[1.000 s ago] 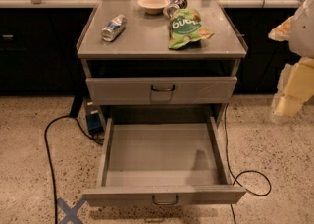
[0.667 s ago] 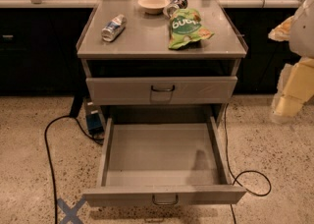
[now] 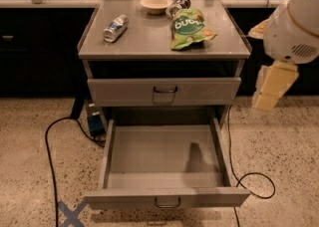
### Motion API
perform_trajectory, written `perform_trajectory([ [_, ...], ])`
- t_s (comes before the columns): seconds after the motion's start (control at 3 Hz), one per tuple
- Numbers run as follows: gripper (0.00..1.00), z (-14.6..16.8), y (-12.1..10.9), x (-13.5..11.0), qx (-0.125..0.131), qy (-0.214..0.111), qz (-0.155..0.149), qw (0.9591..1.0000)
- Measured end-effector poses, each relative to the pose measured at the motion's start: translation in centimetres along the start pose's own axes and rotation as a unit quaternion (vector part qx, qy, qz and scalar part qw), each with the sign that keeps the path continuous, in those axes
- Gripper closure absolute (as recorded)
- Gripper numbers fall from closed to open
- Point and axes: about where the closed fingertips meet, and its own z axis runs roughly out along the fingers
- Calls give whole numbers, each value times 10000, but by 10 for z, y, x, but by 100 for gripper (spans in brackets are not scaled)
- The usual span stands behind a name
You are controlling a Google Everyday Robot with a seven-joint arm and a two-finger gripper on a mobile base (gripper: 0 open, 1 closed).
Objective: Place green rice chip bag into middle drawer
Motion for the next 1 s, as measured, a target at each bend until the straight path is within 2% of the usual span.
perform_trajectory([
  [0.33, 0, 40, -43, -22, 238, -268, -116, 9993],
  [0.67, 0, 69, -80, -44, 498, -568, -44, 9971],
  [1.0, 0, 91, -116, -64, 600, -811, -5, 9949],
])
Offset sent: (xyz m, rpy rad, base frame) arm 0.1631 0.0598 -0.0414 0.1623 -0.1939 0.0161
